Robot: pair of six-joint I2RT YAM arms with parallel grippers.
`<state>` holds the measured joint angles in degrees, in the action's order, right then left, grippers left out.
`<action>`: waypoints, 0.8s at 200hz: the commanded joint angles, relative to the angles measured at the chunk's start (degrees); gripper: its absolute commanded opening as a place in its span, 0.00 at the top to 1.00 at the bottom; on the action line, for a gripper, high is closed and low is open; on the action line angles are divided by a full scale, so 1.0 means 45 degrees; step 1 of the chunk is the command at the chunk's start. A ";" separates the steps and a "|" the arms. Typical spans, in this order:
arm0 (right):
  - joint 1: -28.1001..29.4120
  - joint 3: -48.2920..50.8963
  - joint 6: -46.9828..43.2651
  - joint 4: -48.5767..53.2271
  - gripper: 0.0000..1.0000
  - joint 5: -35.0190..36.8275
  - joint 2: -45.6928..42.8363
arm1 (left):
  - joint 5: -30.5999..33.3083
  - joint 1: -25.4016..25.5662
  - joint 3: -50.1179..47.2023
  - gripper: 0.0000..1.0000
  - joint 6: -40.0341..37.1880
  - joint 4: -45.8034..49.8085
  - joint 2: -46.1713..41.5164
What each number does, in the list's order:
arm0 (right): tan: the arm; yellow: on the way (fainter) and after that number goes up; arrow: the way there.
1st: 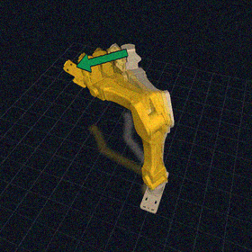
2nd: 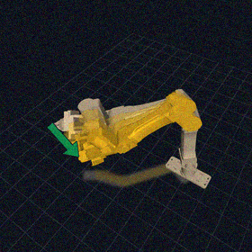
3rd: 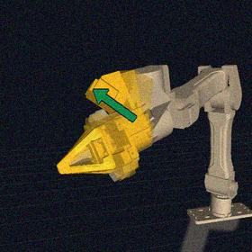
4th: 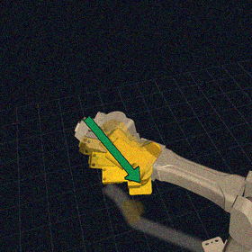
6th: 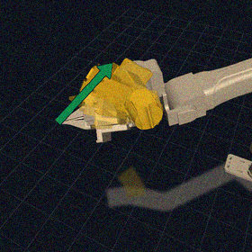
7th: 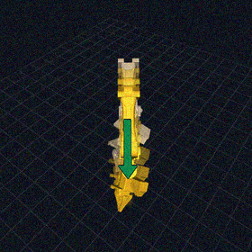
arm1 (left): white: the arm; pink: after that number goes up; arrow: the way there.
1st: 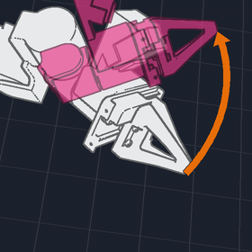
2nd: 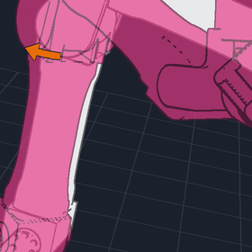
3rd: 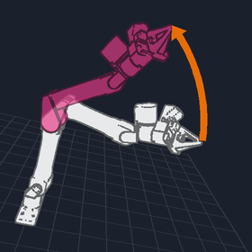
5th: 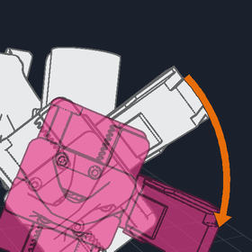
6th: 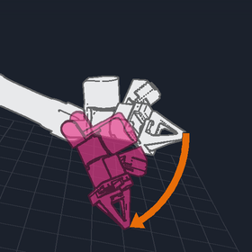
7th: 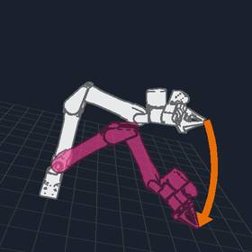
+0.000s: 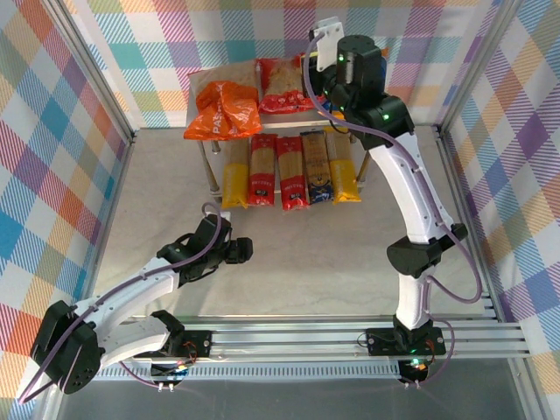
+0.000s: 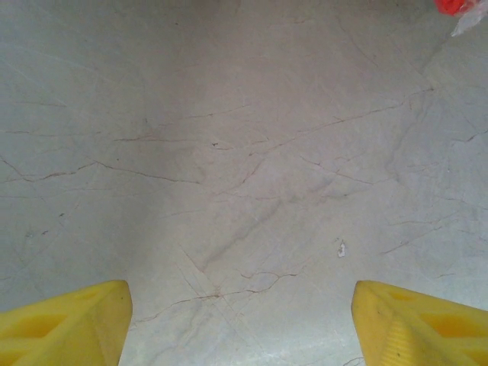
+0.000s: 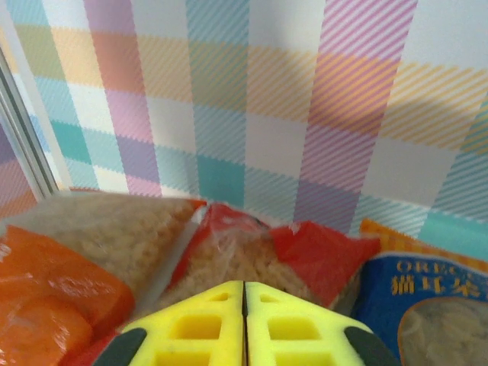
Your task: Place and organize the pasta boxes and bags onto the shelf
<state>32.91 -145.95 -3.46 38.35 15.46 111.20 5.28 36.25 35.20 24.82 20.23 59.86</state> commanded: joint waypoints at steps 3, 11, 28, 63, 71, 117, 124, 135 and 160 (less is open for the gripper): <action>-0.0086 0.0352 -0.0001 0.0593 0.94 0.0904 0.0152 | 0.0263 0.0109 0.0529 0.24 -0.0182 0.0703 -0.0639; -0.0086 0.0448 -0.0063 0.0683 0.95 0.1128 0.0153 | 0.0324 0.0107 0.0636 0.24 -0.0206 0.0871 -0.0818; -0.0086 0.0698 -0.0158 0.0876 0.96 0.1544 0.0153 | 0.0378 0.0096 0.0888 0.24 -0.0286 0.1241 -0.1227; -0.0086 0.1502 -0.0129 0.1404 0.97 0.1832 0.0003 | 0.0185 0.0102 0.1718 0.23 -0.0531 0.1995 -0.1969; -0.0085 0.1818 -0.0109 0.1471 0.97 0.1872 -0.0080 | 0.0190 0.0092 0.1939 0.22 -0.0588 0.2184 -0.2099; -0.0104 0.2905 -0.0090 0.1861 1.00 0.1934 -0.0296 | 0.0118 0.0089 0.3030 0.20 -0.0894 0.3005 -0.2675; -0.0105 0.2973 -0.0104 0.1922 1.00 0.1935 -0.0301 | 0.0069 0.0089 0.3181 0.20 -0.0939 0.3113 -0.2713; -0.0106 0.3112 -0.0119 0.1966 1.00 0.1933 -0.0316 | -0.0033 0.0089 0.3390 0.20 -0.0984 0.3228 -0.2752; -0.0125 0.3118 -0.0109 0.2100 0.99 0.1861 -0.0316 | -0.0250 0.0089 0.3819 0.19 -0.1043 0.3376 -0.2866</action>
<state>32.91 -133.14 -3.70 43.16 23.46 110.39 5.41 36.25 49.60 21.45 32.99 48.03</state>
